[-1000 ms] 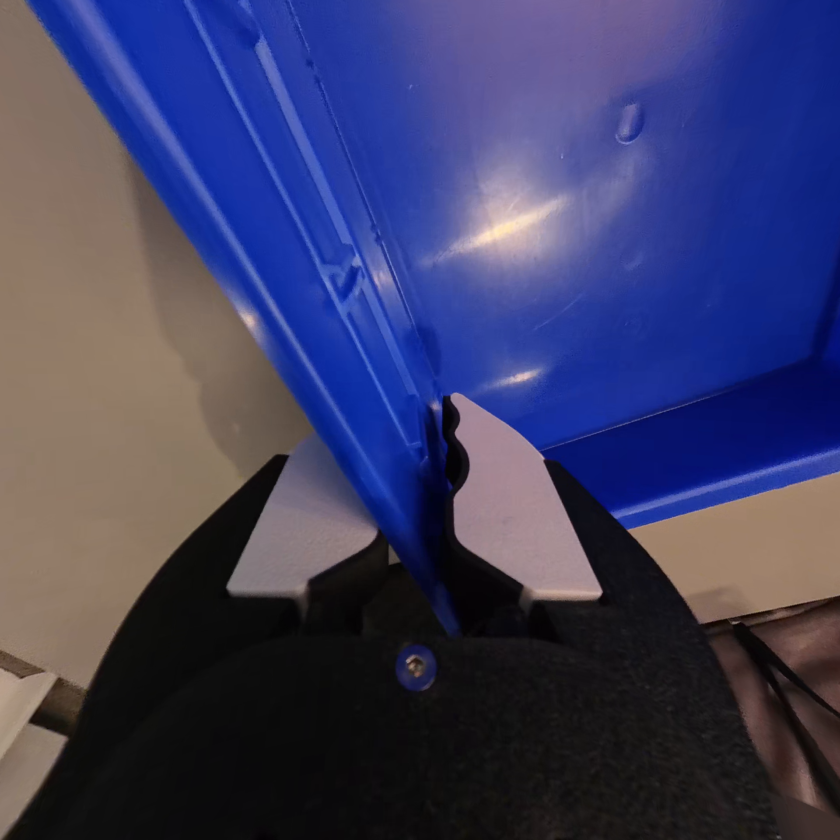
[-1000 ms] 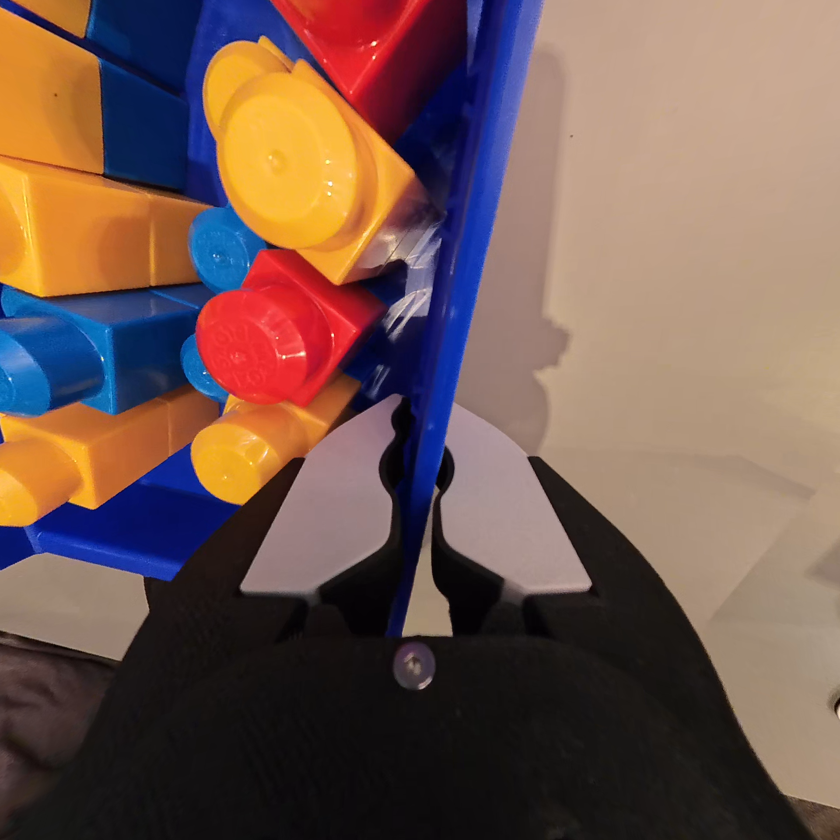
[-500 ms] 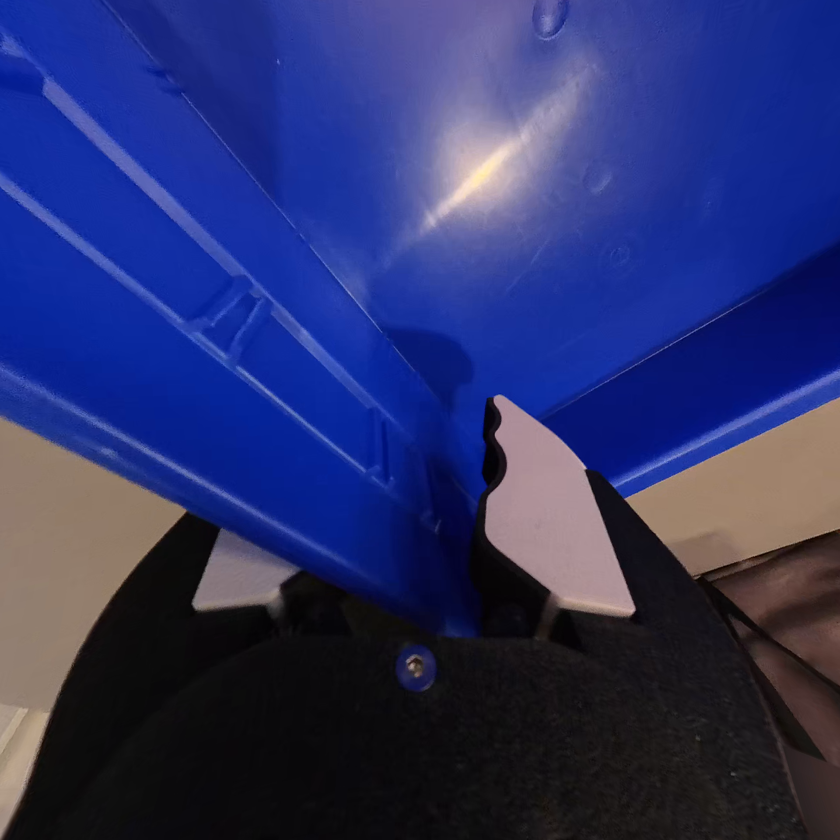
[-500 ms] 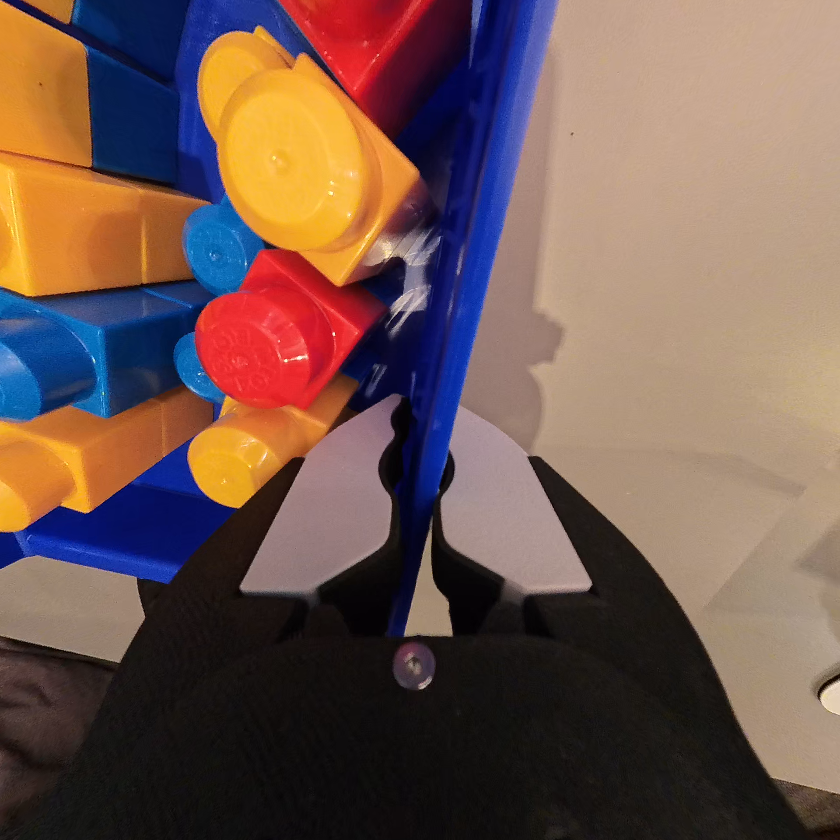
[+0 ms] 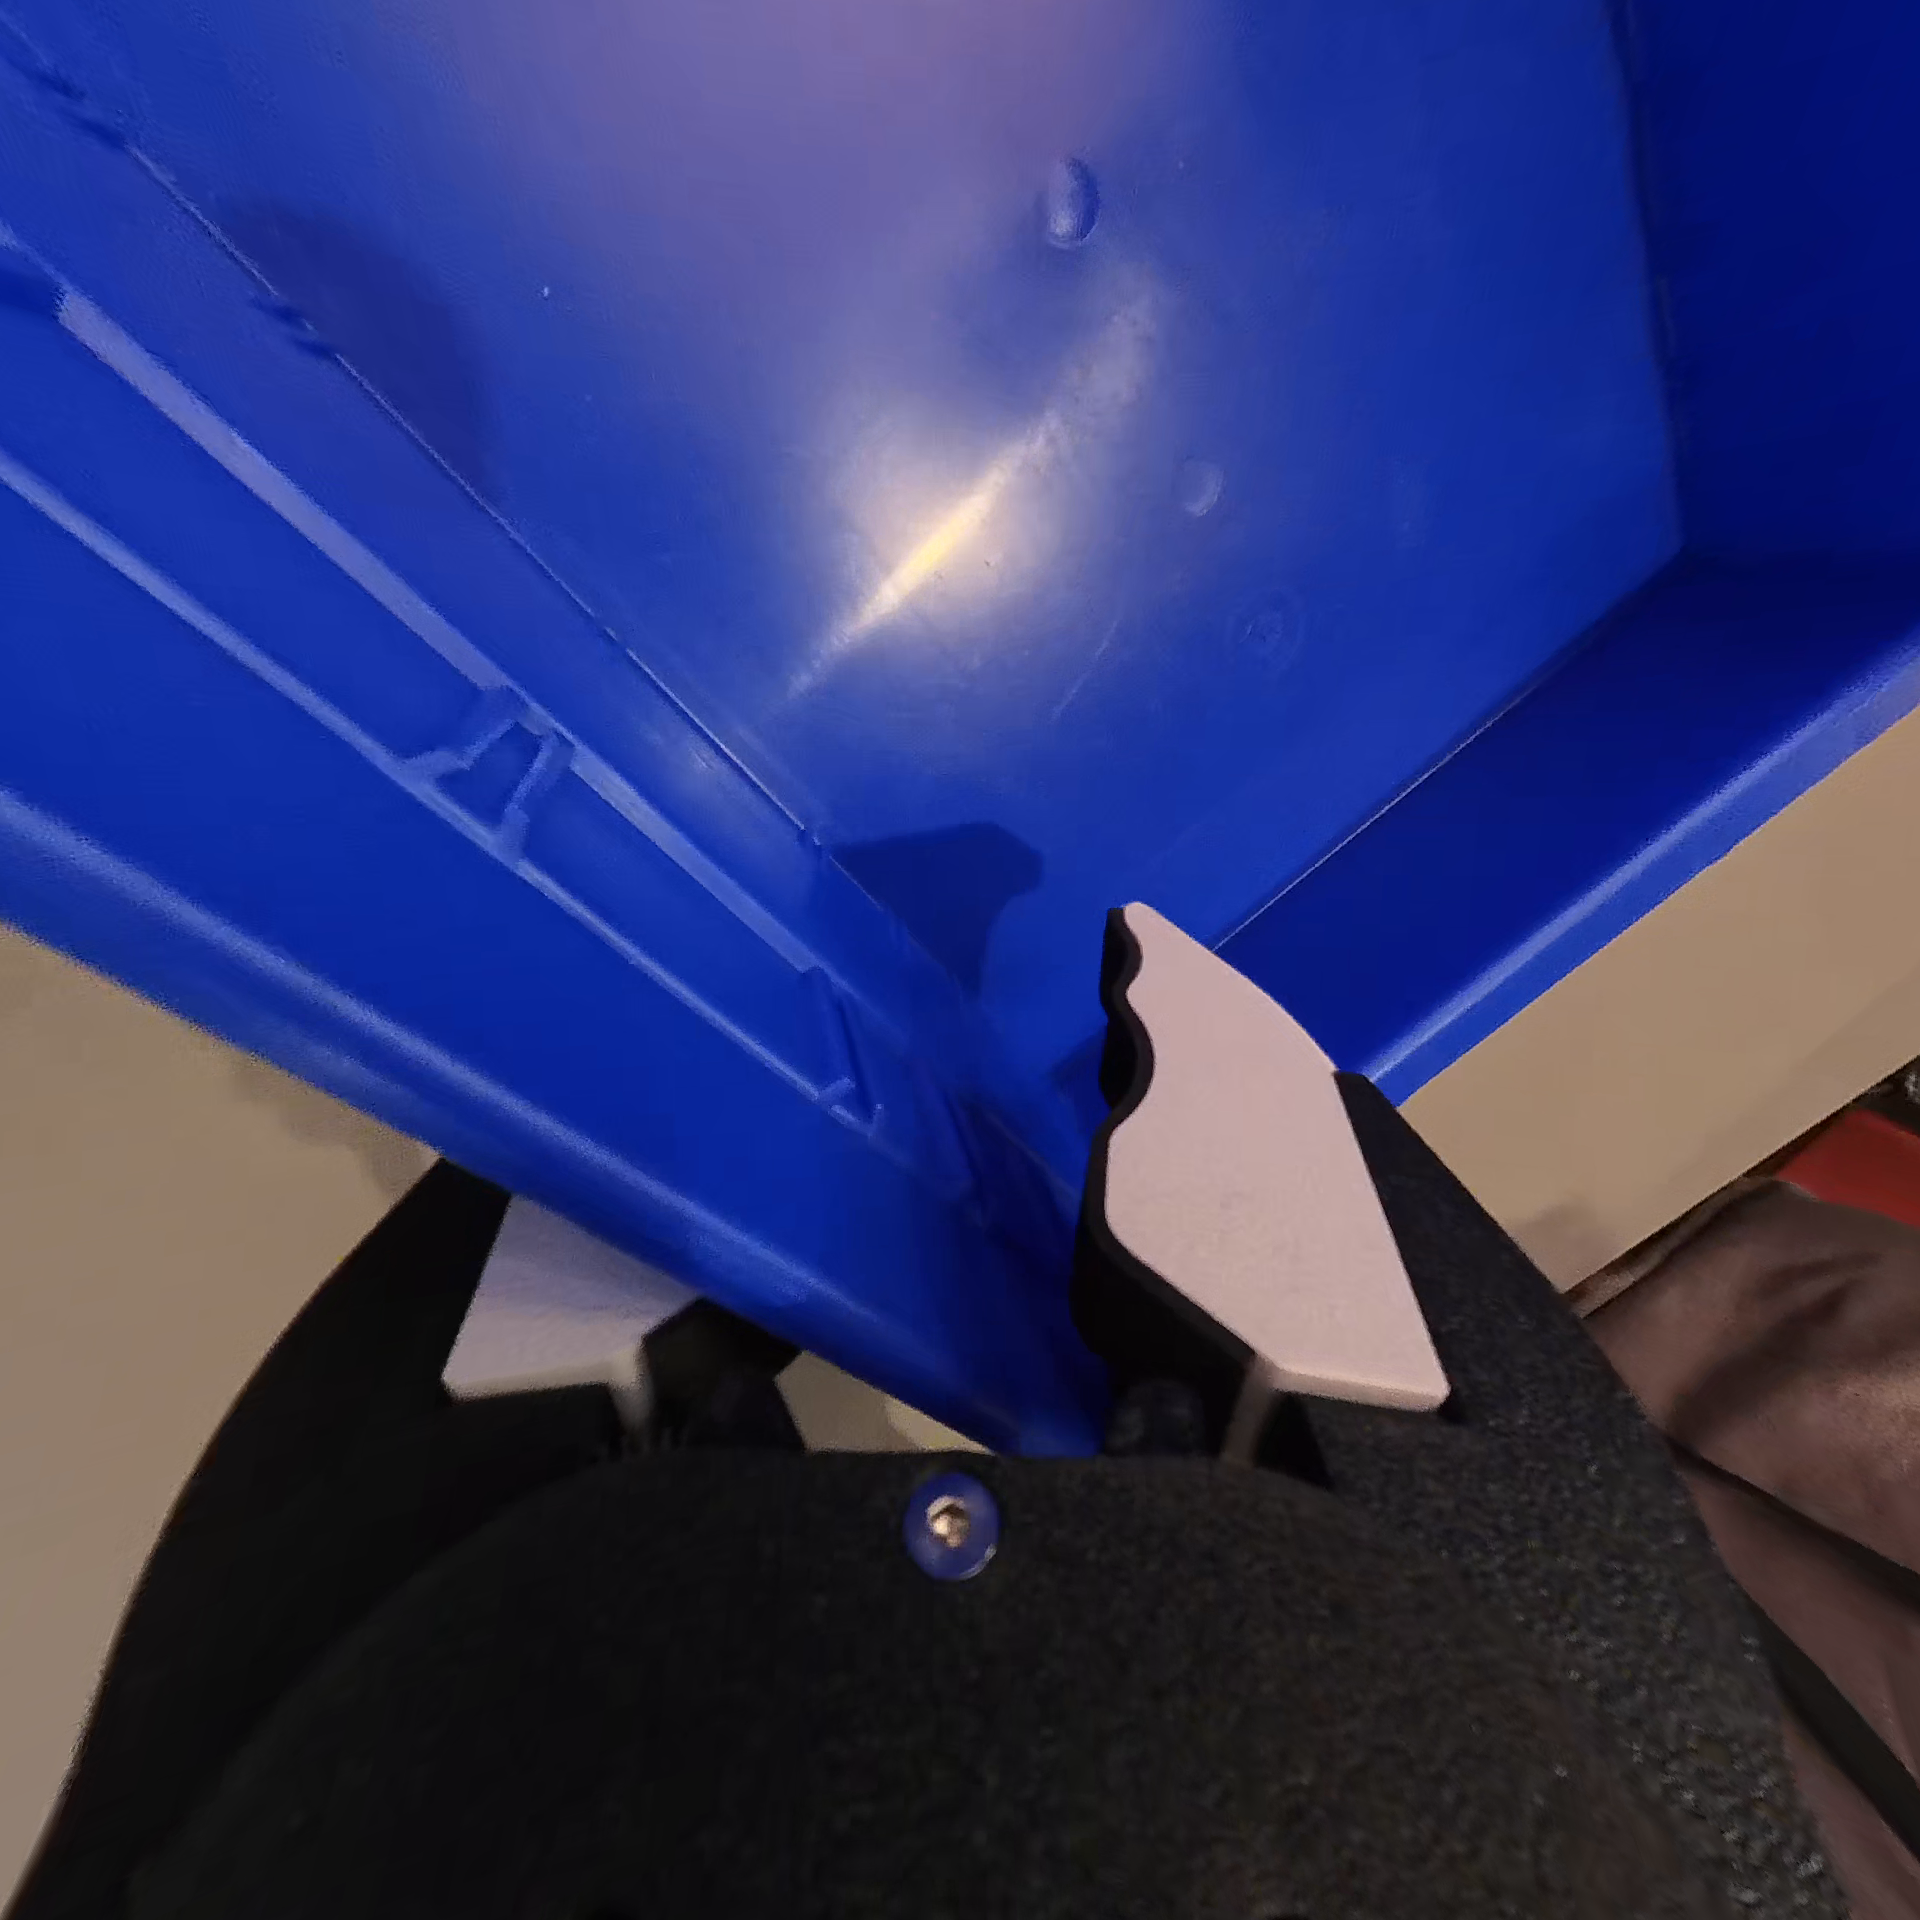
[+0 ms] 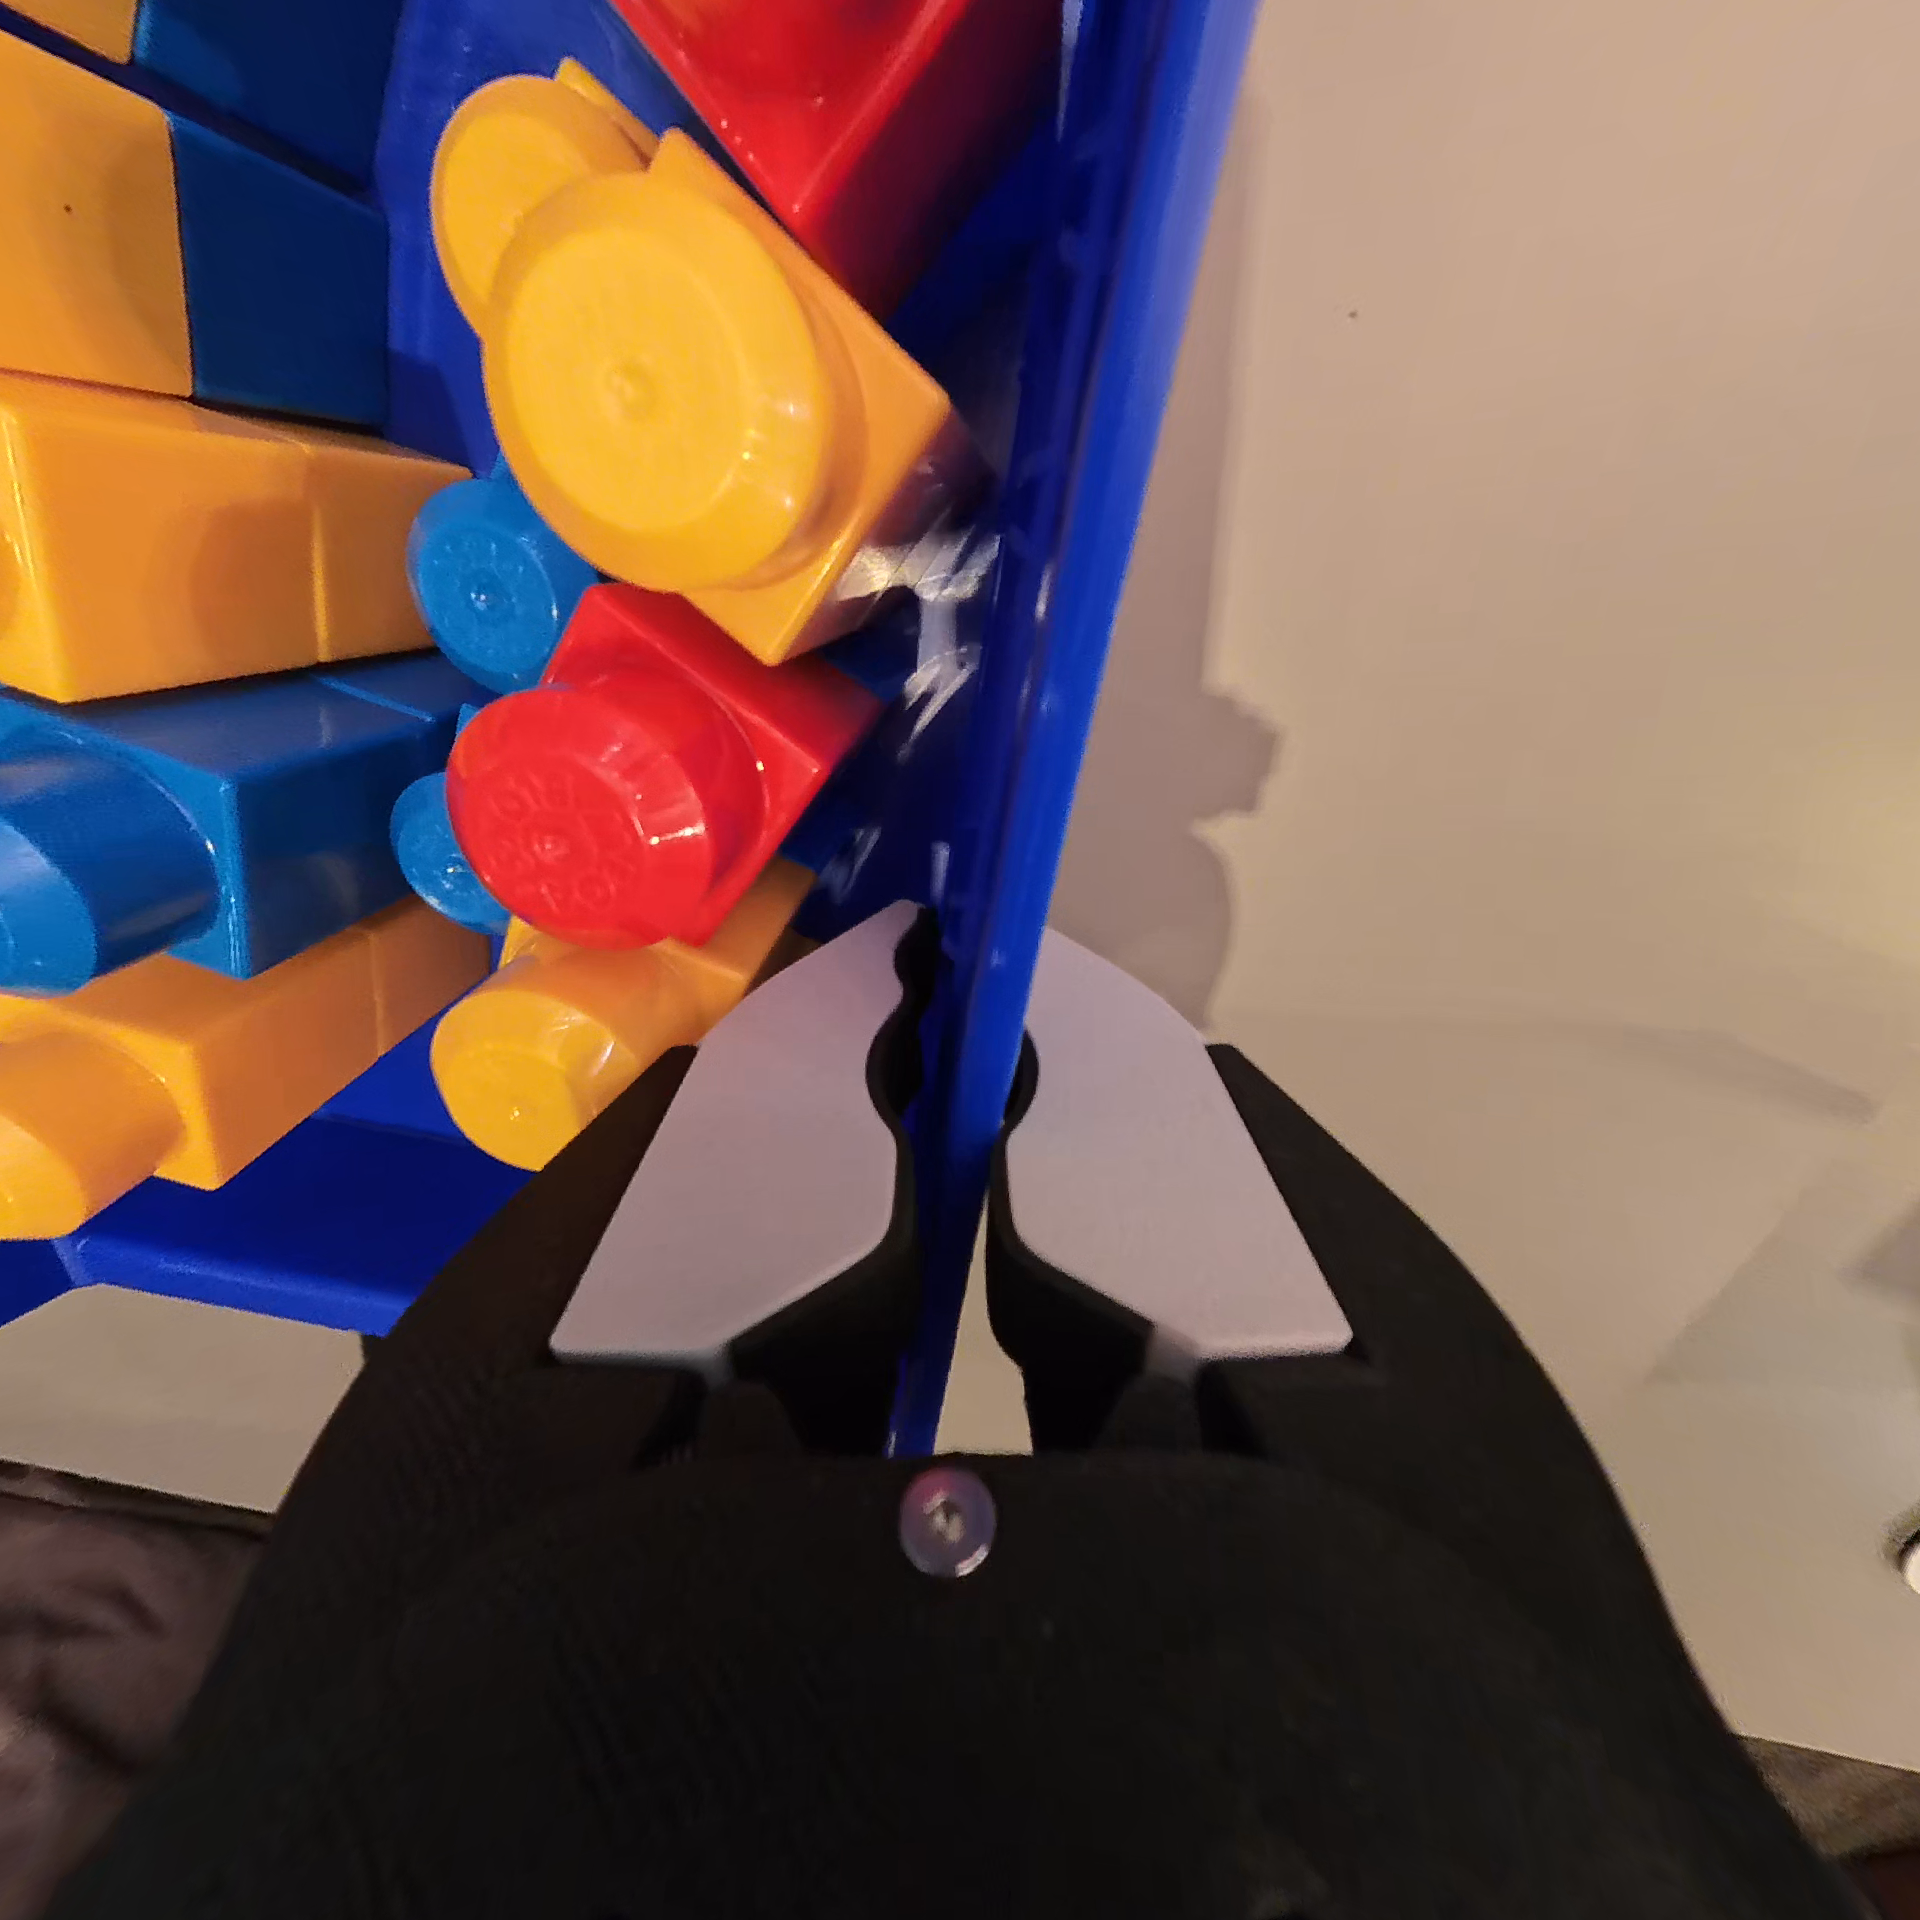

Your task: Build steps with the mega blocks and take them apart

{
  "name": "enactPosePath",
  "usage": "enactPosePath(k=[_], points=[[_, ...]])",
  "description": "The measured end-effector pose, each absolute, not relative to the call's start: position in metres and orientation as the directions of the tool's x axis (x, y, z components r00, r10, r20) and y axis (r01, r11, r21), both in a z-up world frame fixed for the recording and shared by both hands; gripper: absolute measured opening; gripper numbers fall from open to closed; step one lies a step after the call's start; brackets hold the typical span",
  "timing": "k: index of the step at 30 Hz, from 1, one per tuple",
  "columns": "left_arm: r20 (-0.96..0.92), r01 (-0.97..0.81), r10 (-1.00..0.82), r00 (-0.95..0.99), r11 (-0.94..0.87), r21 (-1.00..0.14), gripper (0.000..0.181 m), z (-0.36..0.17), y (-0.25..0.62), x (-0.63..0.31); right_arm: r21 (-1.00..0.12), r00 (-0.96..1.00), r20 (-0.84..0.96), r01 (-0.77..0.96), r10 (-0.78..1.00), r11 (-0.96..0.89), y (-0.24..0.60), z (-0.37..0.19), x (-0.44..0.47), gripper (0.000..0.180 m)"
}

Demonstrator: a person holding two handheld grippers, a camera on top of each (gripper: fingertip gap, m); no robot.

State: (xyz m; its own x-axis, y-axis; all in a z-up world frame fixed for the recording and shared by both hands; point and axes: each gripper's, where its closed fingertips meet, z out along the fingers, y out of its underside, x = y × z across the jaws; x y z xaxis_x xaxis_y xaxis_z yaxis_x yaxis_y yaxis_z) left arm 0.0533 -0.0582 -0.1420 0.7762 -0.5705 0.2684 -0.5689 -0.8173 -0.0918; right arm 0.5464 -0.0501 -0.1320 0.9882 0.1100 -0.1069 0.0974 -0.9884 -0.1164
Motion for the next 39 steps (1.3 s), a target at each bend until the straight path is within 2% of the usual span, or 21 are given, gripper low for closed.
enactPosePath(k=[10, 15, 19, 22, 24, 26, 28, 30, 32, 35, 39], points=[[0.274, -0.649, -0.661, 0.698, -0.746, -0.148, 0.058, -0.145, -0.058, 0.077, -0.119, 0.983, -0.099, 0.143, 0.155, -0.983, -0.042, -0.132, 0.5, 0.009], [0.306, -0.646, -0.658, 0.688, -0.747, -0.155, 0.06, -0.146, -0.064, 0.091, -0.122, 0.987, -0.119, 0.093, 0.108, -0.988, -0.039, -0.133, 0.497, 0.008], [0.306, -0.657, -0.674, 0.672, -0.734, -0.172, 0.063, -0.144, -0.064, 0.095, -0.076, 0.984, -0.148, 0.087, 0.098, -0.993, -0.04, -0.14, 0.495, 0.007], [0.31, -0.649, -0.68, 0.665, -0.731, -0.211, 0.061, -0.133, -0.061, 0.093, -0.064, 0.982, -0.158, 0.096, 0.105, -0.993, -0.039, -0.14, 0.496, 0.007], [0.345, -0.629, -0.671, 0.656, -0.739, -0.24, 0.067, -0.12, -0.062, 0.091, -0.065, 0.978, -0.179, 0.099, 0.109, -0.993, -0.038, -0.14, 0.5, 0.005], [0.381, -0.606, -0.674, 0.633, -0.738, -0.297, 0.056, -0.099, -0.062, 0.088, -0.058, 0.977, -0.183, 0.098, 0.107, -0.994, -0.04, -0.14, 0.506, 0.005], [0.391, -0.569, -0.681, 0.619, -0.732, -0.376, 0.055, -0.072, -0.058, 0.078, -0.044, 0.98, -0.177, 0.087, 0.093, -0.995, -0.045, -0.14, 0.515, 0.006], [0.39, -0.511, -0.696, 0.603, -0.712, -0.481, 0.051, -0.037, -0.052, 0.062, -0.038, 0.98, -0.188, 0.065, 0.071, -0.997, -0.051, -0.14, 0.523, 0.006], [0.35, -0.403, -0.702, 0.62, -0.668, -0.626, 0.04, 0.008, -0.042, 0.038, -0.035, 0.981, -0.19, 0.042, 0.048, -0.998, -0.058, -0.139, 0.532, 0.006], [0.242, -0.163, -0.654, 0.716, -0.494, -0.854, 0.028, 0.086, -0.028, -0.015, -0.046, 0.982, -0.188, 0.015, 0.023, -0.999, -0.069, -0.135, 0.544, 0.006], [0.133, 0.019, -0.542, 0.83, -0.21, -0.977, 0.019, 0.156, -0.046, -0.091, -0.072, 0.99, -0.141, -0.013, -0.002, -0.997, -0.081, -0.122, 0.559, 0.006]])
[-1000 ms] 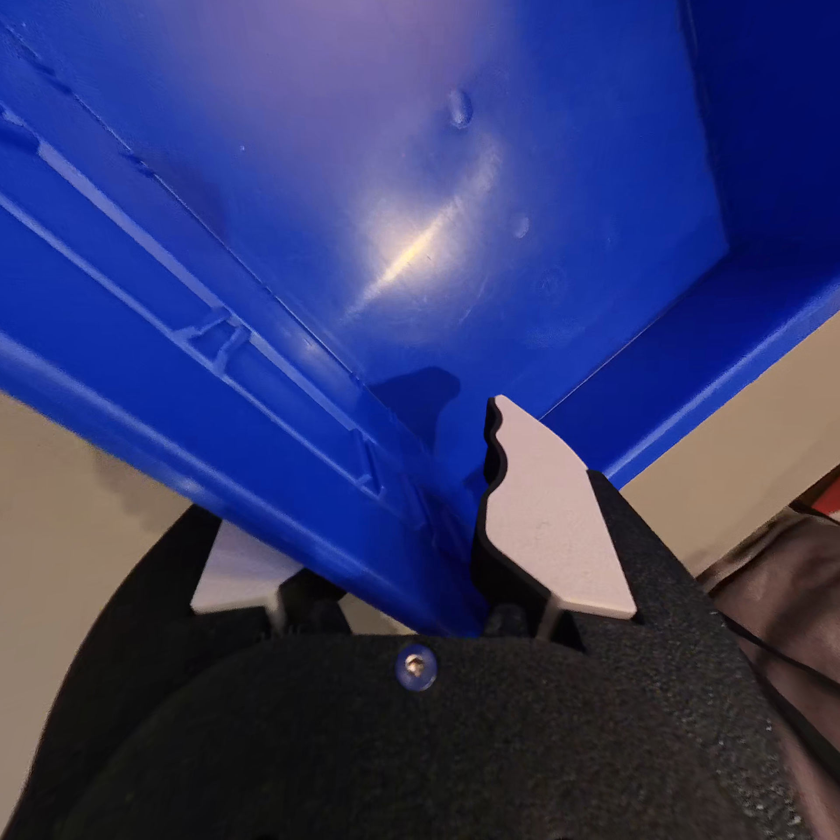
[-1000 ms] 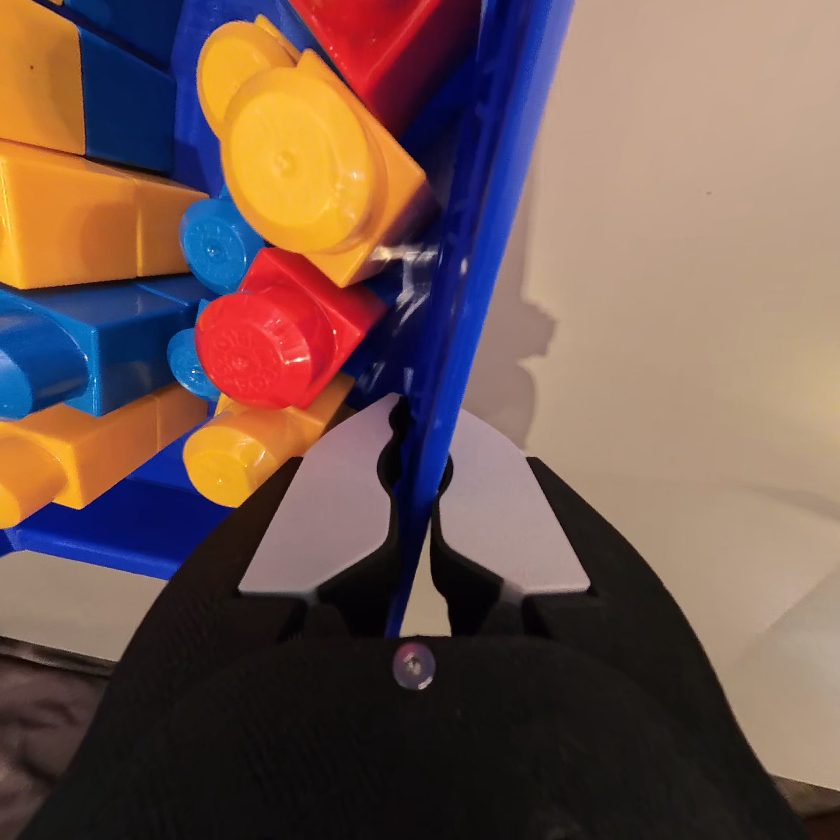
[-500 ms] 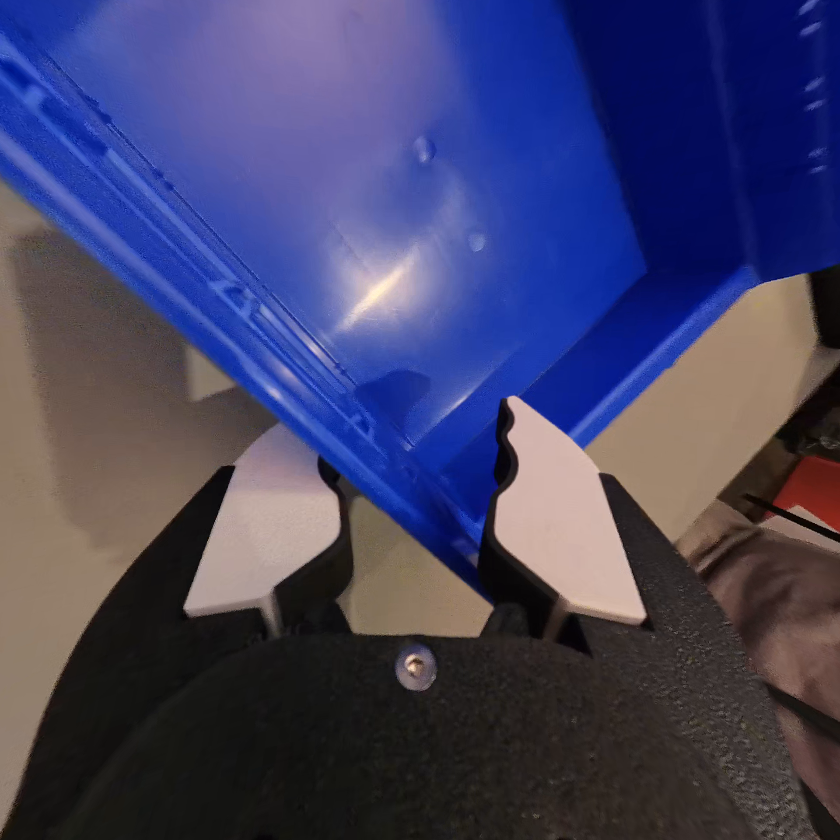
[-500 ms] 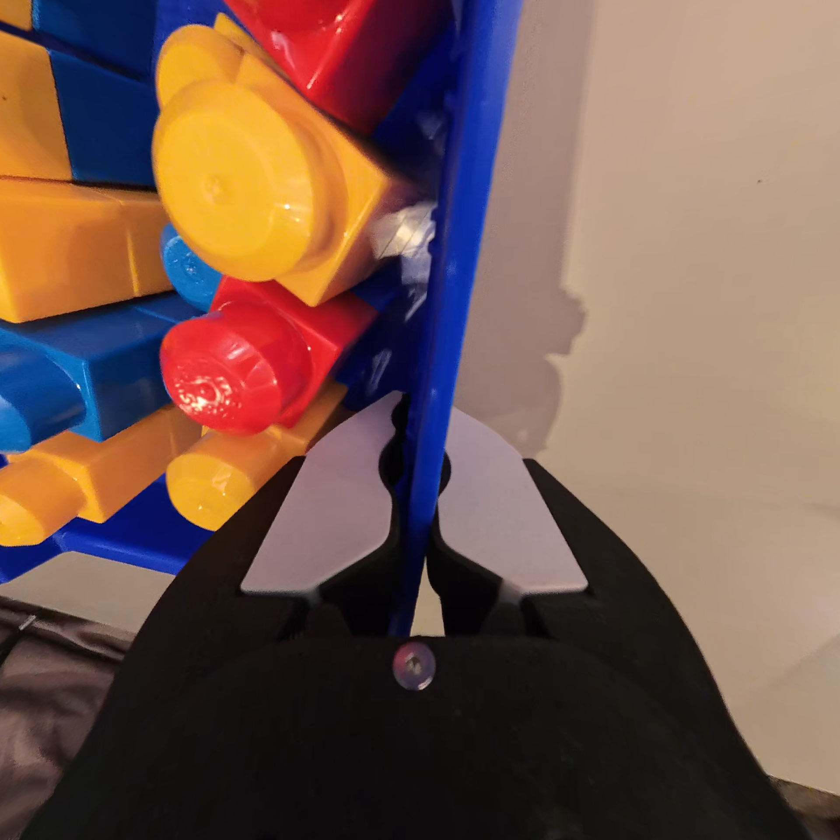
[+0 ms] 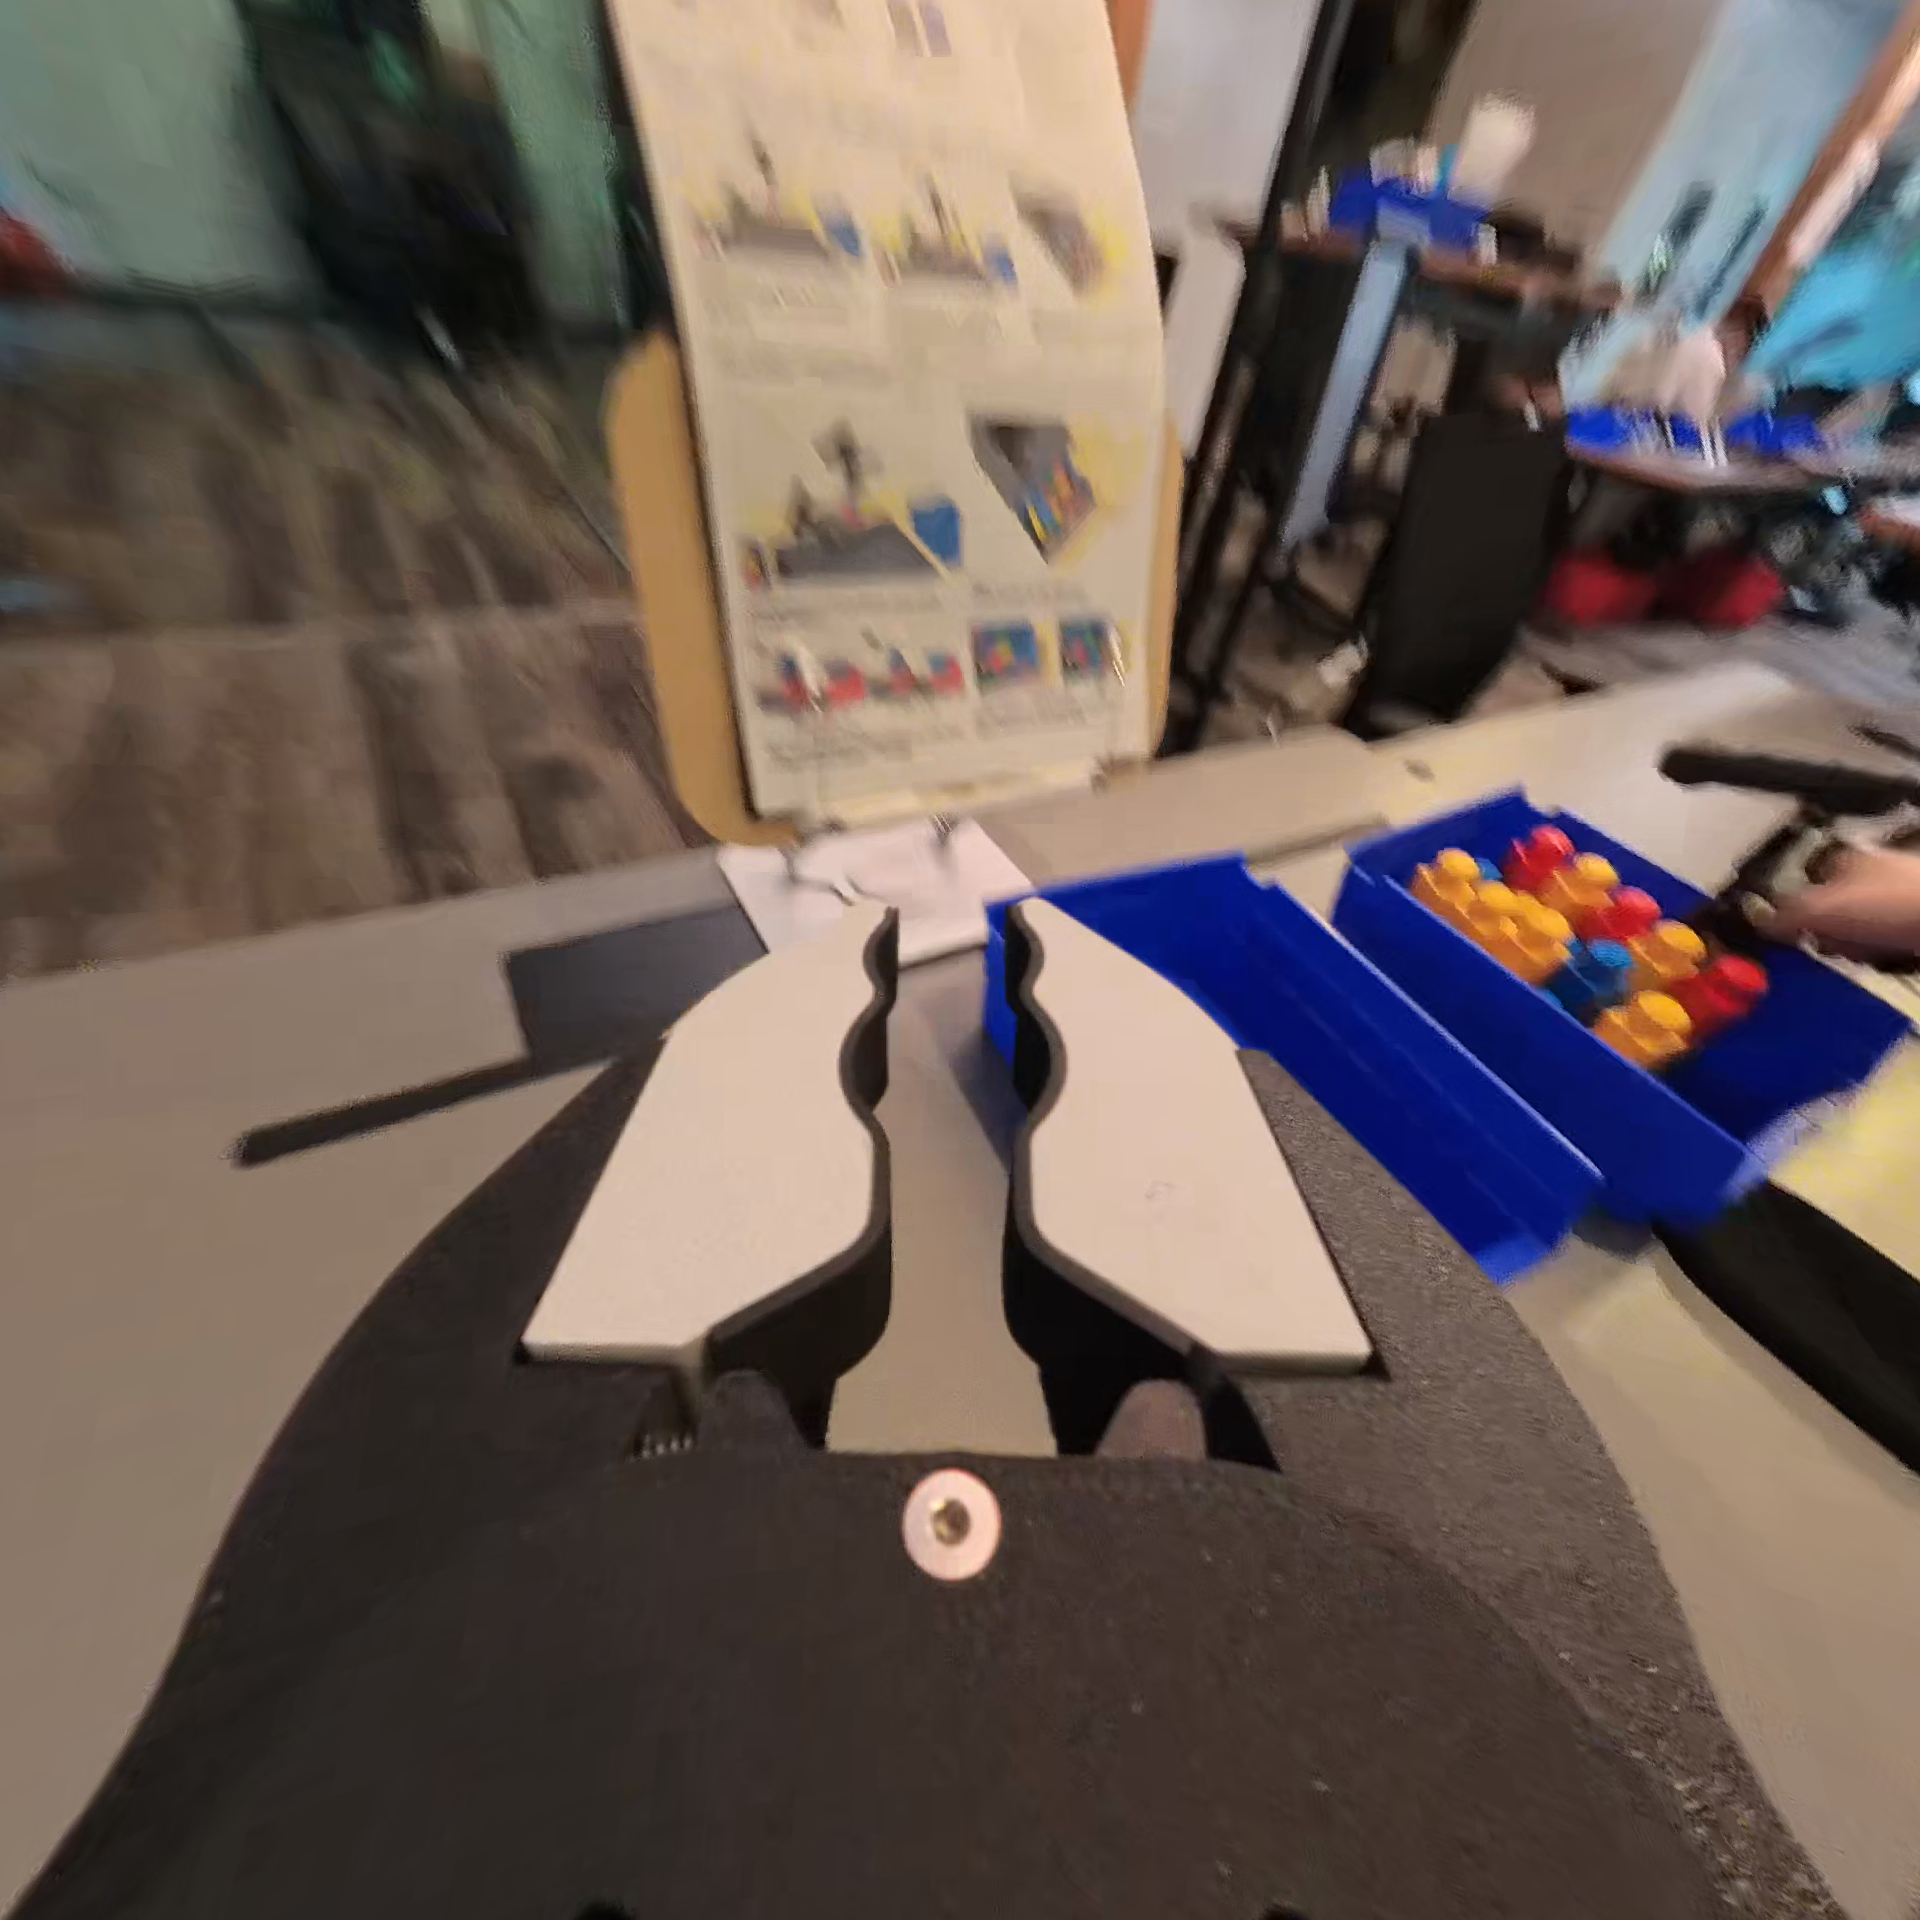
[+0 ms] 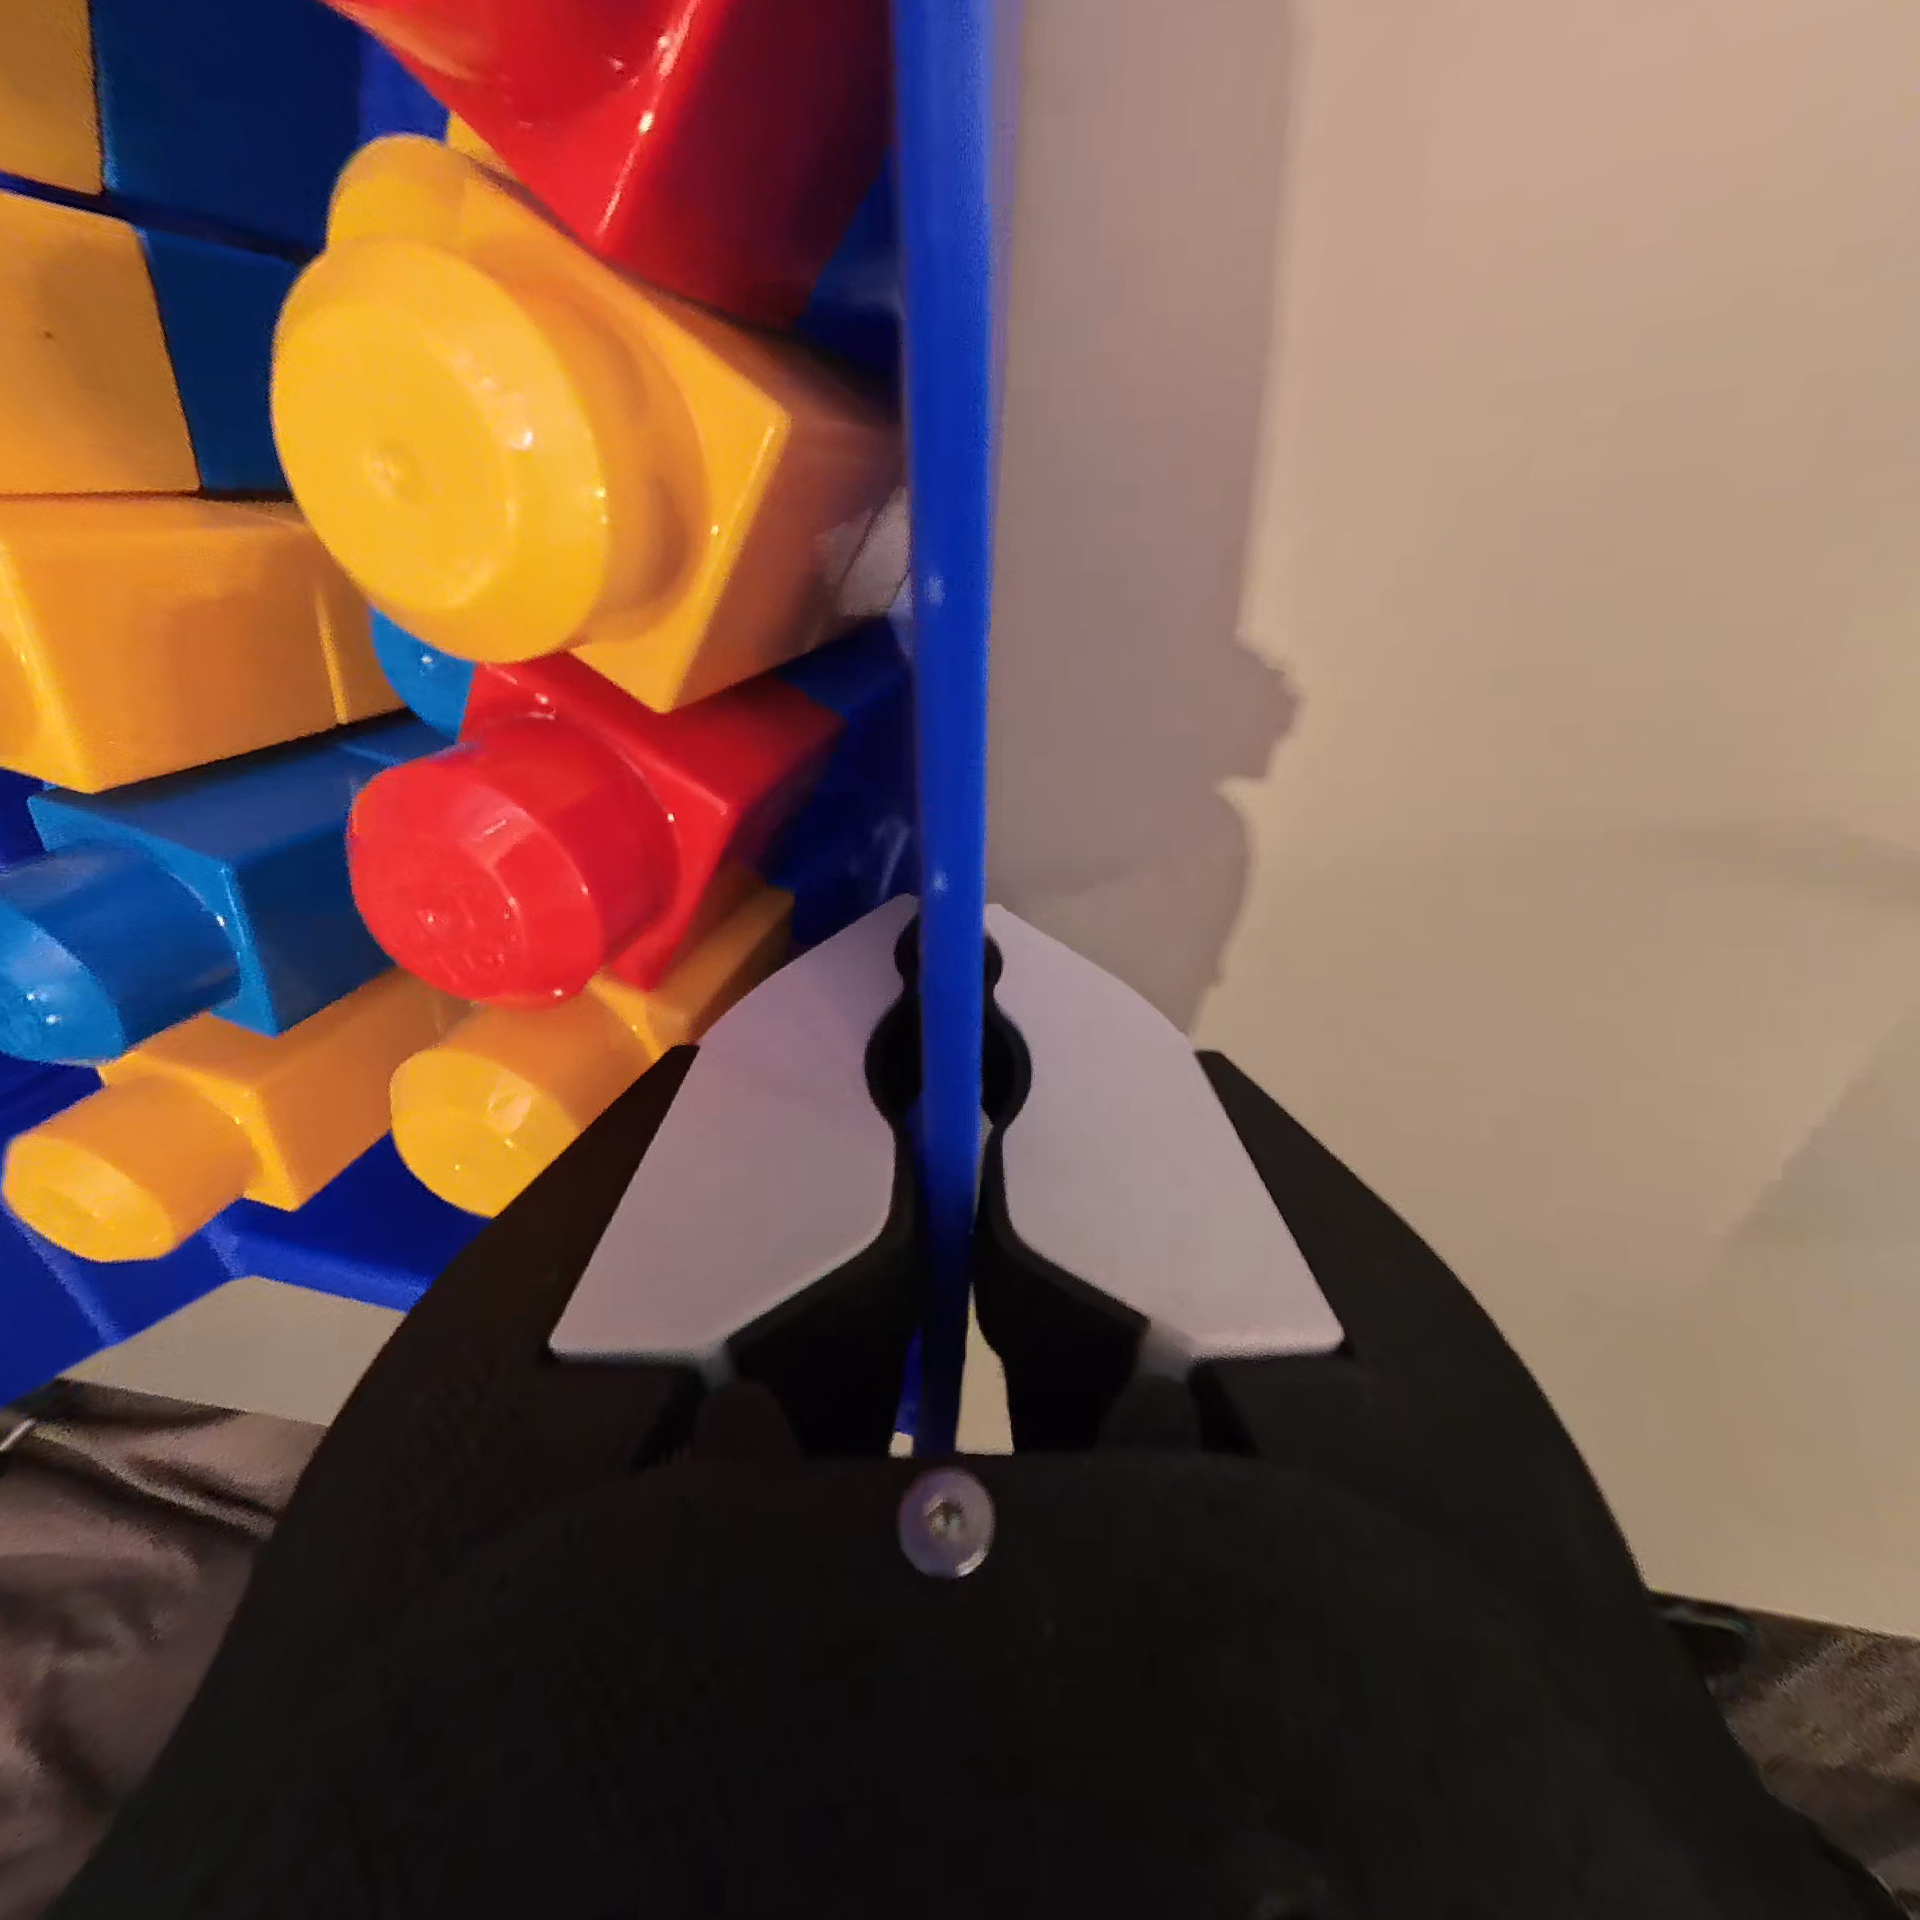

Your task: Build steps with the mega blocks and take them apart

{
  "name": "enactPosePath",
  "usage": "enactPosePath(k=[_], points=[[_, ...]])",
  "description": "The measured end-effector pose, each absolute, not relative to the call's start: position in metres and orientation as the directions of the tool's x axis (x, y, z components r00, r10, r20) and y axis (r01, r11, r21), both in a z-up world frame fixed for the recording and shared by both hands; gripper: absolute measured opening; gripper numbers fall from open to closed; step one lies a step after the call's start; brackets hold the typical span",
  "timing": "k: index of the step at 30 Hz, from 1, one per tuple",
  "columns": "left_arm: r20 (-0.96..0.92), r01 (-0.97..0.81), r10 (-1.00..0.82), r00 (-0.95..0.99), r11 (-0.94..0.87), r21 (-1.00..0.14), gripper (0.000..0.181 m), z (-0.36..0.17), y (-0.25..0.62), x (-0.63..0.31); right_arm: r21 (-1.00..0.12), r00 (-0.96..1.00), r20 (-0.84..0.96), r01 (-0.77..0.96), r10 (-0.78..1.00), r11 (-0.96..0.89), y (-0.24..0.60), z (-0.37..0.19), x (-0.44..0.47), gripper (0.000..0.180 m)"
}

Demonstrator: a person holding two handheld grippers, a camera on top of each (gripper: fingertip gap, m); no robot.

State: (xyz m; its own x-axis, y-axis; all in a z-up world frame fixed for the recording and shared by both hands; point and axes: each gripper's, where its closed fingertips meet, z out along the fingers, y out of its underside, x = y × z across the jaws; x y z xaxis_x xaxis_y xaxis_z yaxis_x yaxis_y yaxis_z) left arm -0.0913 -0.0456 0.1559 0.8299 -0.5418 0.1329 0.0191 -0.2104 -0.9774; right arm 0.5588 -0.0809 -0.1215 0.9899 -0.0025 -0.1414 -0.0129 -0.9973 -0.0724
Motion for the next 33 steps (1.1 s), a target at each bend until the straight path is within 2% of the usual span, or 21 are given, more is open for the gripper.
enactPosePath(k=[4, 10, 15, 23, 27, 33], points=[[0.075, 0.086, -0.457, 0.886, 0.003, -0.996, 0.021, 0.184, -0.068, -0.137, -0.079, 0.99, -0.138, -0.037, -0.025, -0.996, -0.091, -0.095, 0.56, 0.006], [0.121, 0.077, -0.484, 0.867, -0.11, -0.991, 0.022, 0.168, -0.073, -0.142, -0.13, 0.995, -0.103, -0.008, 0.005, -0.991, -0.086, -0.03, 0.537, 0.005], [0.093, -0.013, -0.461, 0.882, -0.221, -0.975, 0.024, 0.145, -0.068, -0.142, -0.158, 0.991, -0.07, 0.099, 0.111, -0.983, -0.061, 0.021, 0.47, 0.006], [0.083, 0.03, -0.372, 0.925, -0.147, -0.989, 0.024, 0.16, -0.077, -0.165, -0.151, 0.878, -0.124, 0.445, 0.463, -0.883, 0.003, 0.039, 0.249, 0.006], [0.12, 0.078, -0.366, 0.923, -0.127, -0.989, 0.024, 0.166, -0.085, -0.175, -0.166, 0.739, -0.204, 0.62, 0.642, -0.767, 0.019, 0.024, 0.116, 0.006], [0.117, 0.086, -0.321, 0.94, -0.111, -0.99, 0.025, 0.169, -0.097, -0.192, -0.133, 0.566, -0.283, 0.777, 0.775, -0.616, 0.023, -0.012, -0.04, 0.006]])
